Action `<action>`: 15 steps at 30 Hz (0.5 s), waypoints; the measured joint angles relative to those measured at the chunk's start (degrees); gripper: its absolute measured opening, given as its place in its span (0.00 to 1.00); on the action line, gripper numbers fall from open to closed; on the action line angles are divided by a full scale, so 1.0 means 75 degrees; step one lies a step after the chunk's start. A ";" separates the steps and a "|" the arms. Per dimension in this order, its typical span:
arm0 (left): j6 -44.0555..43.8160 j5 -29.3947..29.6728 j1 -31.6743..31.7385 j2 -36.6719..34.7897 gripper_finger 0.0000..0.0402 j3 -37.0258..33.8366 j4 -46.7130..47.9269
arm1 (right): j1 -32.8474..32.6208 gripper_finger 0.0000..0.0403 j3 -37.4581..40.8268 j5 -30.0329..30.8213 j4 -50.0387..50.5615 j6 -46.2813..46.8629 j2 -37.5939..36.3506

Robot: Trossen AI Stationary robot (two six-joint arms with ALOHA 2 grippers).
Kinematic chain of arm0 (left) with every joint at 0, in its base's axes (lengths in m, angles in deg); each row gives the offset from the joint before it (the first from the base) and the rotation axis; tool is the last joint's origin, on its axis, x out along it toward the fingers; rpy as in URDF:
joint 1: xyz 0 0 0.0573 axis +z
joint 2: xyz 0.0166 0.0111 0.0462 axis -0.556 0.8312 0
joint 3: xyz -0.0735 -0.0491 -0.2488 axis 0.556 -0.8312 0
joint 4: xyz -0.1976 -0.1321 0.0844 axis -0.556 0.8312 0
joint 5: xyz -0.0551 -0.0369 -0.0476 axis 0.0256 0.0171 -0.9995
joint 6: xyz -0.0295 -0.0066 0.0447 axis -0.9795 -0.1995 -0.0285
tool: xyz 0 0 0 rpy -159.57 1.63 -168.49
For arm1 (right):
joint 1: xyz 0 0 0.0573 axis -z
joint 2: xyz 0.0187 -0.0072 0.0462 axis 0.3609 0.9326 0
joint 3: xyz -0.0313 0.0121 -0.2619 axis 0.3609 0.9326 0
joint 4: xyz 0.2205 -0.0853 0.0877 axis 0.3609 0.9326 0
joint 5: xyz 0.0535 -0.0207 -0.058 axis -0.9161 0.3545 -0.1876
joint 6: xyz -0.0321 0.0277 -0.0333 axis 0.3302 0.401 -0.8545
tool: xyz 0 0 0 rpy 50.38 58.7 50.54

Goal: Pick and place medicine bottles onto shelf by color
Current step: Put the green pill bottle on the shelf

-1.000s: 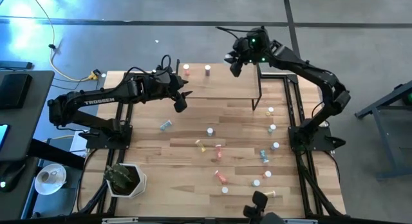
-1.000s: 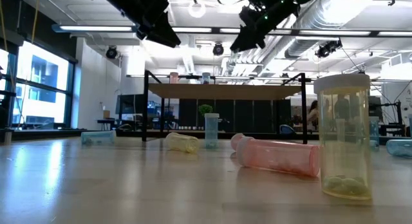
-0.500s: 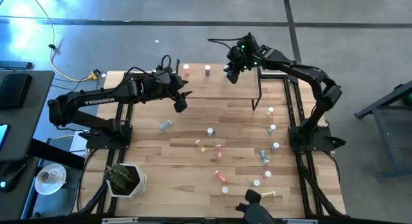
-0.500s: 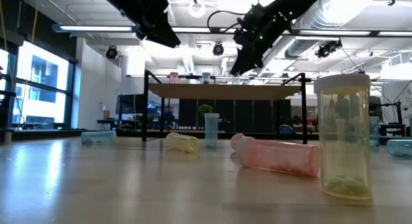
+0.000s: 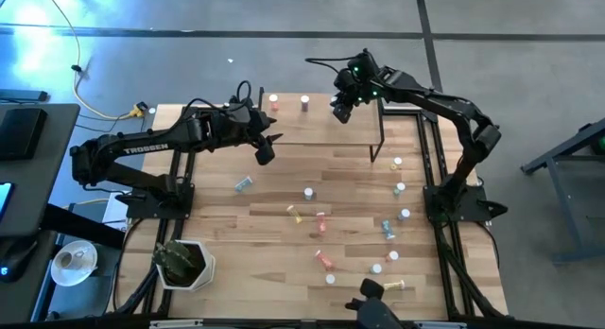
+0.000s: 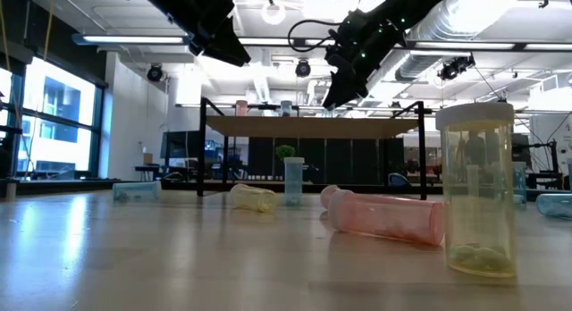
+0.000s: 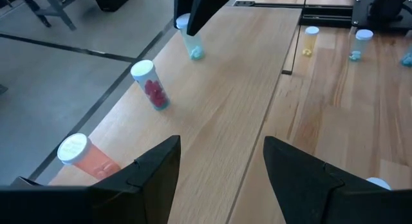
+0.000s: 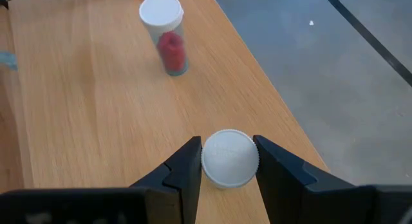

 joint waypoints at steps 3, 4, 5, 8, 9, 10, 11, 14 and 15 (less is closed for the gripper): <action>0.0000 0.0001 0.0000 0.0000 0.53 0.0000 -0.0003 | 0.0000 0.30 0.0000 -0.0003 -0.0003 -0.0013 0.0000; 0.0000 0.0001 0.0000 0.0000 0.53 0.0000 -0.0003 | 0.0000 0.30 0.0000 -0.0003 -0.0003 -0.0017 0.0000; 0.0000 0.0000 0.0000 0.0000 0.53 0.0000 -0.0003 | 0.0000 0.30 0.0000 -0.0003 -0.0003 -0.0018 0.0000; 0.0002 0.0001 0.0000 0.0000 0.53 0.0000 -0.0003 | 0.0000 0.31 0.0000 -0.0003 0.0000 -0.0022 0.0003; 0.0001 -0.0002 0.0000 0.0000 0.53 0.0000 -0.0003 | 0.0000 0.32 0.0000 -0.0003 0.0000 -0.0057 0.0003; 0.0002 0.0000 0.0000 0.0000 0.53 0.0000 -0.0003 | 0.0000 0.33 0.0000 0.0000 0.0006 -0.0075 0.0003; 0.0003 -0.0002 0.0000 0.0000 0.53 0.0000 -0.0003 | 0.0000 0.33 0.0000 0.0003 0.0024 -0.0079 0.0003; 0.0003 -0.0002 0.0000 0.0000 0.53 0.0000 -0.0003 | 0.0000 0.36 0.0003 0.0003 0.0063 -0.0079 0.0011; 0.0000 0.0001 0.0000 0.0000 0.53 0.0000 -0.0003 | 0.0000 0.37 0.0003 0.0003 0.0060 -0.0079 0.0010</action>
